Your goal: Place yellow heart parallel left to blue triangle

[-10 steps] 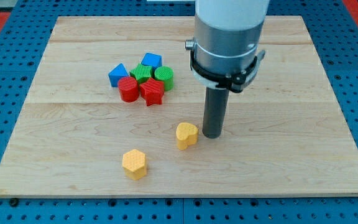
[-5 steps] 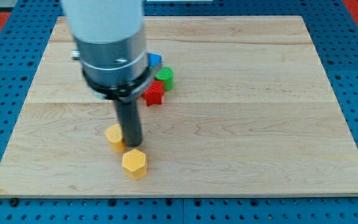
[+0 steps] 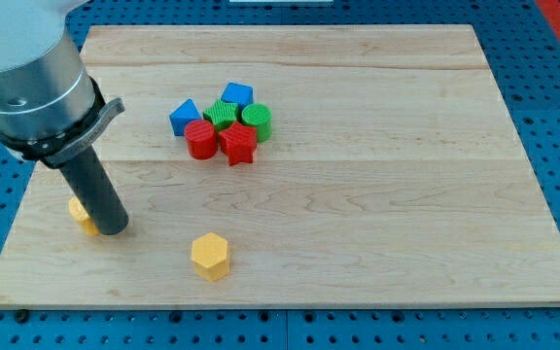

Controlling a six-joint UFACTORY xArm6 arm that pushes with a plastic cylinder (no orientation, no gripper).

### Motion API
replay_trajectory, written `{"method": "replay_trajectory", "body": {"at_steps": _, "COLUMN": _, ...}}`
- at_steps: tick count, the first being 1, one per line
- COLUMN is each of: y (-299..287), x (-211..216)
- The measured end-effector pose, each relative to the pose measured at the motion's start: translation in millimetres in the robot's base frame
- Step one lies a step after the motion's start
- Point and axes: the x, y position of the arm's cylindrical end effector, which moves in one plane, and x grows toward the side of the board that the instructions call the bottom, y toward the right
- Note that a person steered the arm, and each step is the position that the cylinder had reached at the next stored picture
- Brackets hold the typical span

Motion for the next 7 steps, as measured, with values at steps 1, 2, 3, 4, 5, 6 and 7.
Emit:
{"method": "replay_trajectory", "body": {"at_steps": 1, "y": -17.9, "x": 16.5}}
{"method": "replay_trajectory", "body": {"at_steps": 2, "y": -31.1, "x": 36.8}}
{"method": "replay_trajectory", "body": {"at_steps": 3, "y": -39.7, "x": 32.9}}
{"method": "replay_trajectory", "body": {"at_steps": 4, "y": -39.7, "x": 21.2}}
{"method": "replay_trajectory", "body": {"at_steps": 5, "y": -39.8, "x": -1.0}}
{"method": "replay_trajectory", "body": {"at_steps": 6, "y": -39.8, "x": -32.3}}
{"method": "replay_trajectory", "body": {"at_steps": 7, "y": -39.8, "x": -70.5}}
